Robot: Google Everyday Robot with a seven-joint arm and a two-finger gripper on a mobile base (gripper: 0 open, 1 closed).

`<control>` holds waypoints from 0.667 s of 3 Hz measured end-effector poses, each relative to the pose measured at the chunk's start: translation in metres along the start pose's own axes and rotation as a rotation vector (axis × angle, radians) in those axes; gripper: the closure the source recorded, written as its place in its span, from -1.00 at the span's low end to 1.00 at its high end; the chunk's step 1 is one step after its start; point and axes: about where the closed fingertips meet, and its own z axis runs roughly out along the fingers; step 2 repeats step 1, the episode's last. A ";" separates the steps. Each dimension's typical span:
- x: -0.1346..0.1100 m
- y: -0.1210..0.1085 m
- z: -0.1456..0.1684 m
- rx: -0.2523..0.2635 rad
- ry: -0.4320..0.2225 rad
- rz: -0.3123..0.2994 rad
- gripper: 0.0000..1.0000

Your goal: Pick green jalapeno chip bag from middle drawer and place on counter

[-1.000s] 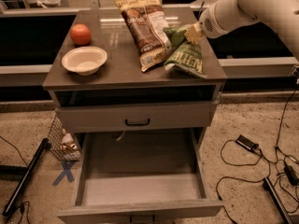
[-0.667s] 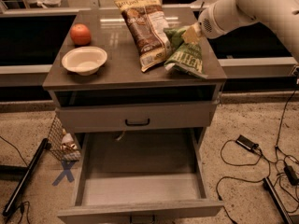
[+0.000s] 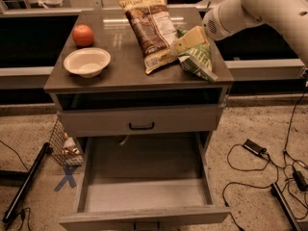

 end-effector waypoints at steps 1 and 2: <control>-0.010 0.005 -0.019 -0.046 -0.059 -0.034 -1.00; -0.010 0.005 -0.019 -0.046 -0.059 -0.034 -1.00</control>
Offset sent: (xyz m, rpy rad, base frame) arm 0.0000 0.0000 0.0000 0.0000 0.0000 0.0000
